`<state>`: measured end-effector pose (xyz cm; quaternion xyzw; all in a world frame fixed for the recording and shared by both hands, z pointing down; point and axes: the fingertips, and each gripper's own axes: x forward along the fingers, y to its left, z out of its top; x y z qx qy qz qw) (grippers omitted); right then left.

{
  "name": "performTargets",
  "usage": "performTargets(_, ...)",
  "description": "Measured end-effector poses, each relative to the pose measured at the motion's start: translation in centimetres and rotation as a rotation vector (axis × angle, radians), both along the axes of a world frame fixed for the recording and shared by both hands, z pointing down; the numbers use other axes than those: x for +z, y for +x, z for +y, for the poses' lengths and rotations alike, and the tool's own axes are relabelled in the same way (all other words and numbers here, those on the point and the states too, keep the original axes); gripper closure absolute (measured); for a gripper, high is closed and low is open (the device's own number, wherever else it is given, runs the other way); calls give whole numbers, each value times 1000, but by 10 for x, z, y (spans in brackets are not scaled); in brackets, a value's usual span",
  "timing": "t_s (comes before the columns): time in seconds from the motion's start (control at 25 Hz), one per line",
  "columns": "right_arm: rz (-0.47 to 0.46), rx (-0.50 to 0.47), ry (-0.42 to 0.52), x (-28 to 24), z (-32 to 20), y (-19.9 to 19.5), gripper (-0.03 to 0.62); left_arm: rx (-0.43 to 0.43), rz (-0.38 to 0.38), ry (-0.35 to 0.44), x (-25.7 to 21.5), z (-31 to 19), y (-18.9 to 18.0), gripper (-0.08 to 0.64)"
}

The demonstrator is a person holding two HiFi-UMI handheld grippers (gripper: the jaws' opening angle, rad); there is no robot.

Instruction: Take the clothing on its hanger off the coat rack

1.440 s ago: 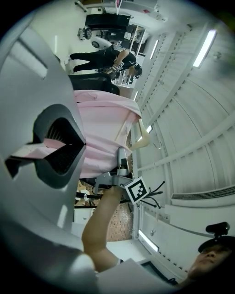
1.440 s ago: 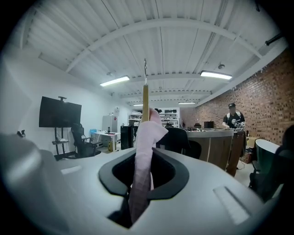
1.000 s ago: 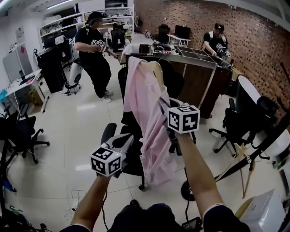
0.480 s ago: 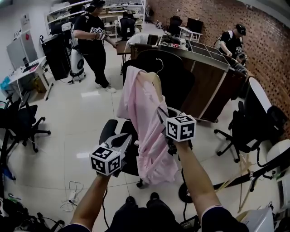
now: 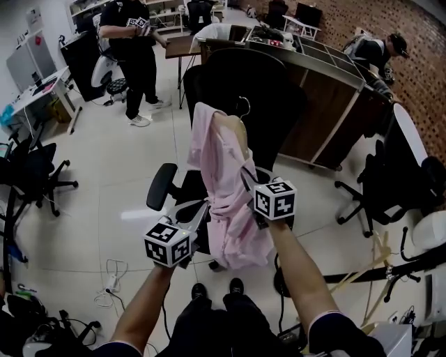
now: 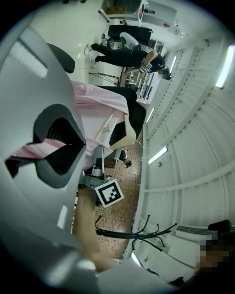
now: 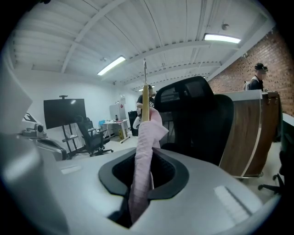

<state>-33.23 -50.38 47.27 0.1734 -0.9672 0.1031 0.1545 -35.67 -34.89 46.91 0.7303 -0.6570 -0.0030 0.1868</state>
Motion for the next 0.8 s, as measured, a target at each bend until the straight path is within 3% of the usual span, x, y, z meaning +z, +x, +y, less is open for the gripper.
performTargets(0.44, 85, -37, -95, 105, 4, 7, 545, -35, 52, -96, 49, 3, -1, 548)
performTargets(0.8, 178, -46, -166, 183, 9, 11, 543, -48, 45, -159, 83, 3, -3, 548)
